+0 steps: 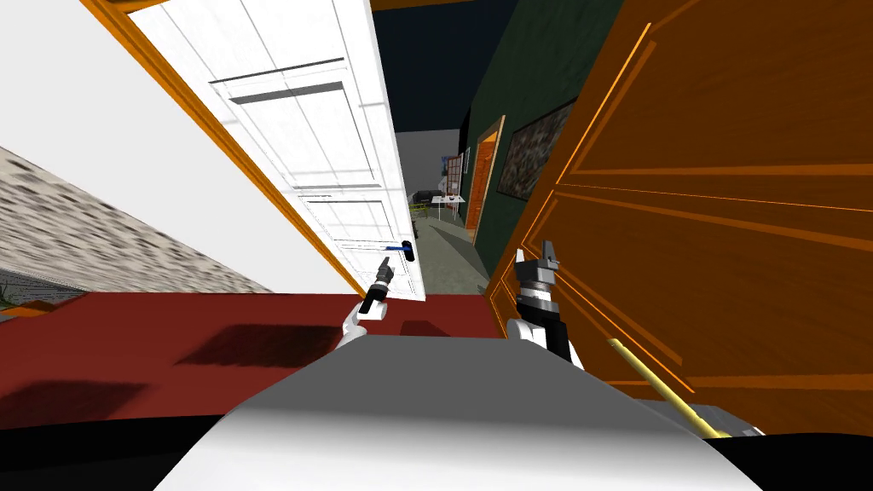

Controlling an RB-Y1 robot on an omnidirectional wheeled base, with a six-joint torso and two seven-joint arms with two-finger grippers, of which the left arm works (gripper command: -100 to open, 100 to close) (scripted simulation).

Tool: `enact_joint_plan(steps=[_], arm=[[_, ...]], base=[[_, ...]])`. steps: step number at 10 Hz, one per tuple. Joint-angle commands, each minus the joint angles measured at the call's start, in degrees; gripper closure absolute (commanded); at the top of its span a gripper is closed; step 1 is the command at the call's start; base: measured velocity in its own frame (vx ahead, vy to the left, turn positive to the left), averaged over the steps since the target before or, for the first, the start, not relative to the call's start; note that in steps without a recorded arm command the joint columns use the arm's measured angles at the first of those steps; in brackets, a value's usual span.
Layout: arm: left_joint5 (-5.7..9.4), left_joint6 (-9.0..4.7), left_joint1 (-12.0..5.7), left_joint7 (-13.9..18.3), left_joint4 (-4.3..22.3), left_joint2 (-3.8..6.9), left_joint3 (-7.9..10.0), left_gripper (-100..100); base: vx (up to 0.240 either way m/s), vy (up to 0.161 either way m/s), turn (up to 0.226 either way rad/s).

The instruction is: Pull the door open

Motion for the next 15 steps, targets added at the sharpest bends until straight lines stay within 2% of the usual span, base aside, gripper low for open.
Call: enact_joint_plan(steps=[1,8,9,10,12,13,14,15], arm=[[0.09,0.14,-0.85,0.40,1.94,0.37,0.04,-100],[0.50,1.43,-4.32,1.93,9.21,1.98,0.30,-100],[0.49,1.22,-3.93,1.86,8.56,1.96,0.25,-100],[1.13,0.48,-3.73,2.84,9.92,3.47,1.28,-100],[2.04,-0.61,-3.36,4.17,11.73,5.61,2.78,-100],[2.27,-0.88,-3.27,4.50,12.18,6.15,3.15,-100],[2.27,-0.88,-3.27,4.50,12.18,6.15,3.15,-100],[2.68,-1.36,-3.11,5.09,12.99,7.11,3.82,-100]], base=[[0.090,0.012,-0.064],[0.116,0.026,-0.065],[0.058,0.013,-0.013],[0.096,-0.021,-0.229],[0.152,-0.028,-0.226],[0.129,-0.021,-0.122],[0.073,-0.013,-0.003],[0.077,-0.016,-0.123]])
